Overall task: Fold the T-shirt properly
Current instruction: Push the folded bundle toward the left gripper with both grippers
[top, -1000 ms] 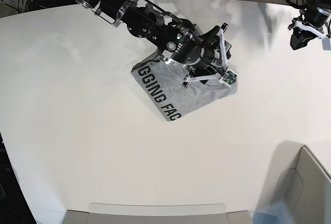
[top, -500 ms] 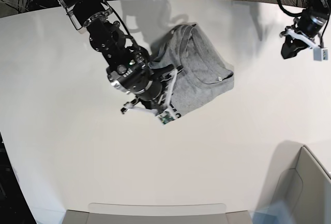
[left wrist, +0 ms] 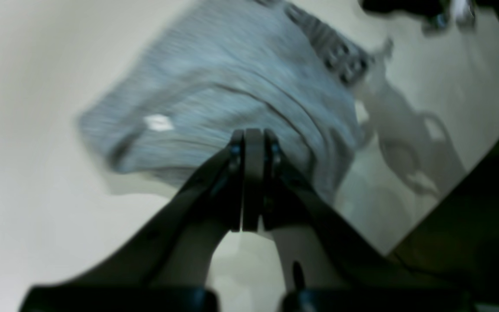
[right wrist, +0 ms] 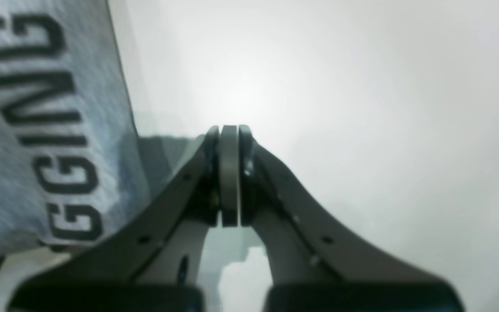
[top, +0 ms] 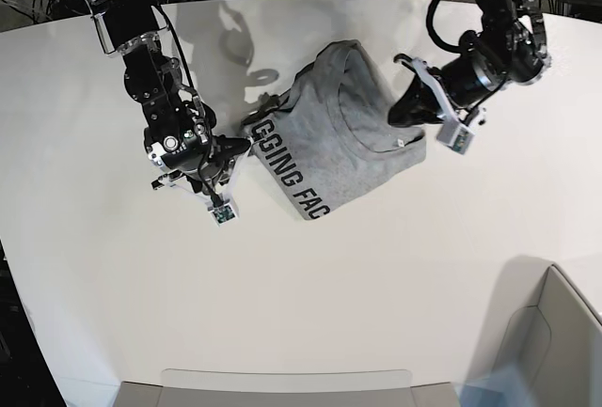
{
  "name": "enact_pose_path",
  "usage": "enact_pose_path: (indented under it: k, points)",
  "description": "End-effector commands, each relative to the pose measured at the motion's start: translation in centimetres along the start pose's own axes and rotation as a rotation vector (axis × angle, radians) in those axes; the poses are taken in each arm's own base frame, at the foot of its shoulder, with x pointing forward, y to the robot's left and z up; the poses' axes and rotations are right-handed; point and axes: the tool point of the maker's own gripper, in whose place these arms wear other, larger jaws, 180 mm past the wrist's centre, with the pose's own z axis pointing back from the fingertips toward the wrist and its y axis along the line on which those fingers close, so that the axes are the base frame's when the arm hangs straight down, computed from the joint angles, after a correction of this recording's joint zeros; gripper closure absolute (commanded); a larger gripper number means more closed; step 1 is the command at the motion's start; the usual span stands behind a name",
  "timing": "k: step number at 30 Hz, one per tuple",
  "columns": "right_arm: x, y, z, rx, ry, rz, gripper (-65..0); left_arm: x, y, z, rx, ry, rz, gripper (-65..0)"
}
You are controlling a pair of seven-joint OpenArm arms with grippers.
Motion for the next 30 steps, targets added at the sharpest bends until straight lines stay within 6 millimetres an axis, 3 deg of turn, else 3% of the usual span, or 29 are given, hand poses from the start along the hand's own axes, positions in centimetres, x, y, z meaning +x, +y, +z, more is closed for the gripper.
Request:
enact_pose_path:
  k: [1, 6, 8, 10, 14, 19, 22, 25, 28, 30]
  points:
    - [1.7, -0.4, 0.3, -0.008, -0.047, -0.004, -0.8, 0.9, -1.2, -0.3, -0.033, -0.018, -0.042, 0.0]
    - [0.9, -0.6, -0.5, -0.009, -0.017, -0.008, -0.8, -1.4, -6.3, -3.6, -0.15, 0.092, -0.171, 0.0]
    - [1.1, -0.4, -0.6, -0.007, -0.04, -0.004, -0.8, -3.0, -7.0, -4.6, -0.146, 0.158, -0.233, 0.0]
    - [1.1, -0.3, -0.7, -0.005, -0.048, -0.004, -0.8, -4.4, -6.3, -5.3, -0.11, 0.223, -0.283, 0.0]
    - [0.4, 0.6, -0.7, 0.013, -0.035, 0.015, -0.8, -7.3, -2.4, -6.0, 0.011, 0.362, -0.325, 0.0]
    - [-1.8, 4.2, -0.6, 0.125, -0.005, 0.232, -0.7, -9.6, 4.3, -3.9, 0.184, 0.427, -0.193, 0.0]
    - [-2.3, 6.4, 0.2, 0.175, -0.019, 0.295, -0.7, -7.7, 9.3, -2.1, 0.312, 0.366, -0.117, 0.0]
    - [-2.2, 7.9, 1.3, 0.202, -0.052, 0.325, -0.7, -7.1, 13.8, -0.3, 0.417, 0.303, -0.006, 0.0]
    - [-1.6, 8.2, 2.8, 0.206, -0.104, 0.326, -0.8, -5.7, 18.0, 2.0, 0.518, 0.211, 0.101, 0.0]
    - [-0.6, 7.4, 3.9, 0.186, -0.148, 0.307, -0.8, -4.4, 19.3, 3.4, 0.563, 0.154, 0.128, 0.0]
